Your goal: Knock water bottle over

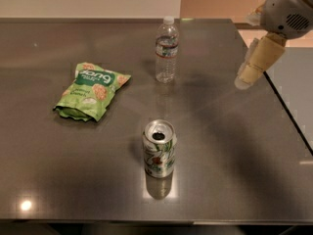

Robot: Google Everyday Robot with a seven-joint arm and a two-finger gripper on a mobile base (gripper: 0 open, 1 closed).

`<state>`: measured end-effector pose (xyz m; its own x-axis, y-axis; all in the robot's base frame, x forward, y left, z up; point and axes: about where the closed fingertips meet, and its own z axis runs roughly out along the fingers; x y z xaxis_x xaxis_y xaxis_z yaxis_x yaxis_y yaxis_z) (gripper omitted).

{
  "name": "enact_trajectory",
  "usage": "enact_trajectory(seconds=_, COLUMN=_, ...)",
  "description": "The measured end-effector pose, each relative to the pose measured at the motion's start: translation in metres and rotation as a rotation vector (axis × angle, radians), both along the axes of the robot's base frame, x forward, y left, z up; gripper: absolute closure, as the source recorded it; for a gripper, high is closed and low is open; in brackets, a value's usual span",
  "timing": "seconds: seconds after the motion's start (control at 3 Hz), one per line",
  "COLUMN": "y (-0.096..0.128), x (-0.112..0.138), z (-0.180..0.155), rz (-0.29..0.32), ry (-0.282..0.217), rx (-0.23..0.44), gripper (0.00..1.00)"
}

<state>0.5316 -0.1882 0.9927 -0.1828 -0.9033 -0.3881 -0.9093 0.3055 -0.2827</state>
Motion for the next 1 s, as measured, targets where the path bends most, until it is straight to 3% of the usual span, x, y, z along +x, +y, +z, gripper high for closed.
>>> enact_trajectory(seconds=1.0, y=0.053, x=0.085, z=-0.008, rz=-0.058, ry=-0.077, rx=0.196, gripper=0.0)
